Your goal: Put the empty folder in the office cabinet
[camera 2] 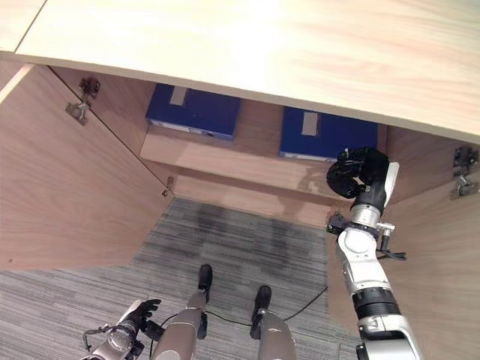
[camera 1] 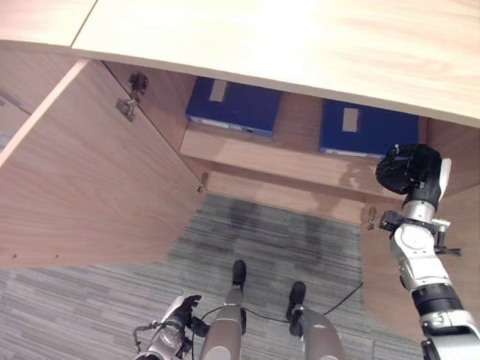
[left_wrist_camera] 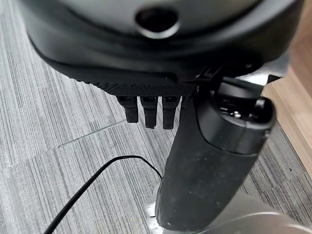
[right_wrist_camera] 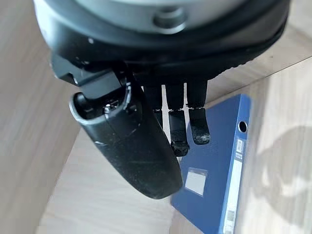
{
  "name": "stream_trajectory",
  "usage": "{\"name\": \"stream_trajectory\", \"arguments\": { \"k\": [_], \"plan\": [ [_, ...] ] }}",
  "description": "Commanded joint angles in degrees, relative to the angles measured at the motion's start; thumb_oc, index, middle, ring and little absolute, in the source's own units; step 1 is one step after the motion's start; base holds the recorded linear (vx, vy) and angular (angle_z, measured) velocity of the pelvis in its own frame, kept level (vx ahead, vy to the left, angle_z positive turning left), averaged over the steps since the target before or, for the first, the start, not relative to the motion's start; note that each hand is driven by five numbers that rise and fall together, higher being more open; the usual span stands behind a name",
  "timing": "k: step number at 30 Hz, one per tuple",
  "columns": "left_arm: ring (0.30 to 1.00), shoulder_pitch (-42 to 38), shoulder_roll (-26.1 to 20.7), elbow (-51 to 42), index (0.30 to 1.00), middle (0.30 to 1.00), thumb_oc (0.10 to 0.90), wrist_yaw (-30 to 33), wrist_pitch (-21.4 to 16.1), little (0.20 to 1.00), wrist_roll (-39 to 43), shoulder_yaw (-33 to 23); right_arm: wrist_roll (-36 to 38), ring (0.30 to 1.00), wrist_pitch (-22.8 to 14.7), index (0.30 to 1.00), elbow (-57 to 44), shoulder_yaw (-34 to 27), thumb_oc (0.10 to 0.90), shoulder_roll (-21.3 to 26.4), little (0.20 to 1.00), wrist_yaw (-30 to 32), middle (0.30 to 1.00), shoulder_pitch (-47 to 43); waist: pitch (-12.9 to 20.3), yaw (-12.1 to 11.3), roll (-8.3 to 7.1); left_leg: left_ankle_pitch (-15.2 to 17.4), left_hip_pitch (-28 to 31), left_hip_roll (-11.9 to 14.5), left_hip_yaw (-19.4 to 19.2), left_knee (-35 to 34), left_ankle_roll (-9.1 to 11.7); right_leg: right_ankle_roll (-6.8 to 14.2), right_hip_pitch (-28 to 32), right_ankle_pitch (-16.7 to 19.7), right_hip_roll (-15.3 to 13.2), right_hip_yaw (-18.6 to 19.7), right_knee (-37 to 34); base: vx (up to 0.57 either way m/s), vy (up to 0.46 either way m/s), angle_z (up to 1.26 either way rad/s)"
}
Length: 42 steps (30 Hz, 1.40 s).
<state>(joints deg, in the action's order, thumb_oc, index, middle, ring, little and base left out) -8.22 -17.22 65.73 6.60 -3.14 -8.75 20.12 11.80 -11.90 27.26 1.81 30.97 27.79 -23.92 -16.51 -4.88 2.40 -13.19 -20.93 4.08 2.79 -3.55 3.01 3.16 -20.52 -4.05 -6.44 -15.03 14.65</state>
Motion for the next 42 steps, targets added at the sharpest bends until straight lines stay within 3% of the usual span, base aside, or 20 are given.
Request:
{"name": "stream_trajectory", "arguments": {
  "k": [1, 9, 11, 12, 25, 35, 42],
  "plan": [
    [0.900, -1.7, -2.9, 1.5, 0.900, 0.900, 0.800, 0.1, -0.9, 0.900, -1.1, 1.0, -2.4, 0.300, -2.3, 0.300, -2.6, -0.5, 0.400, 6.3, 0.300, 0.4, 0.300, -6.3, -1.0, -1.0, -0.72, 10.9, 4.3, 1.9, 0.2, 4.2, 3.4, 4.0, 3.8, -4.2, -2.3, -0.4, -1.1, -0.02, -0.012, 0.03],
    [0.900, -1.4, -4.6, 1.1, 0.900, 0.900, 0.800, 0.9, -2.0, 0.900, -0.4, 3.5, -0.7, 0.300, -0.1, 0.300, 13.4, 9.1, 0.400, 13.5, 0.300, -1.1, 0.300, -23.5, -3.8, -3.8, 0.57, 10.7, 1.4, 1.4, 0.9, 6.8, 3.6, 3.9, 2.0, -4.3, -2.9, -0.4, 0.3, -0.04, -0.003, 0.04],
    [0.900, -1.5, -4.5, 1.1, 0.900, 0.900, 0.800, 0.9, -2.0, 0.900, -0.4, 3.4, -0.6, 0.300, -0.2, 0.300, 13.7, 9.4, 0.400, 13.5, 0.300, -1.2, 0.300, -23.9, -3.9, -3.7, 0.65, 10.7, 1.3, 1.4, 0.9, 6.9, 3.6, 3.9, 1.9, -4.3, -2.9, -0.4, 0.4, -0.02, -0.013, 0.06],
    [0.900, -1.1, -4.8, 1.1, 0.900, 0.900, 0.800, 1.2, -2.4, 0.900, -0.6, 4.3, -0.2, 0.300, 0.5, 0.300, 16.8, 11.9, 0.400, 14.3, 0.300, -1.6, 0.300, -27.2, -5.5, -4.6, 1.32, 10.8, 0.3, 1.1, 1.1, 8.0, 3.9, 3.8, 1.4, -4.9, -3.3, -0.6, 1.3, -0.05, -0.019, 0.14],
    [0.900, 0.8, -5.6, 0.5, 0.900, 0.900, 0.800, 2.0, -3.1, 0.900, -0.6, 6.8, 1.7, 0.300, 2.7, 0.300, 31.0, 17.2, 0.400, 15.4, 0.300, -2.8, 0.300, -34.8, -8.9, -7.3, 4.98, 9.5, -5.0, 0.2, 1.4, 9.5, 4.3, 3.7, -3.0, -5.1, -4.1, -1.9, 3.6, -0.02, -0.021, 0.12],
    [0.900, 0.4, -5.7, -0.3, 0.900, 0.900, 0.800, 2.5, -3.4, 0.900, 0.9, 8.1, 2.3, 0.300, 3.8, 0.300, 38.5, 19.9, 0.400, 14.7, 0.300, -2.8, 0.300, -39.5, -10.9, -8.0, 6.99, 9.5, -8.1, -0.4, 1.6, 11.1, 4.2, 3.7, -6.7, -5.5, -4.6, -1.9, 6.1, -0.01, -0.003, 0.00],
    [0.900, -0.1, -5.9, -1.1, 0.900, 0.900, 0.800, 2.5, -3.8, 0.900, 2.1, 9.0, 4.4, 0.300, 4.2, 0.300, 42.5, 20.2, 0.400, 17.4, 0.300, -2.3, 0.300, -43.7, -11.5, -8.4, 8.53, 8.7, -10.0, -0.5, 1.4, 10.6, 4.3, 3.9, -9.4, -5.6, -5.2, -2.1, 7.2, 0.00, -0.002, 0.00]
  ]
}}
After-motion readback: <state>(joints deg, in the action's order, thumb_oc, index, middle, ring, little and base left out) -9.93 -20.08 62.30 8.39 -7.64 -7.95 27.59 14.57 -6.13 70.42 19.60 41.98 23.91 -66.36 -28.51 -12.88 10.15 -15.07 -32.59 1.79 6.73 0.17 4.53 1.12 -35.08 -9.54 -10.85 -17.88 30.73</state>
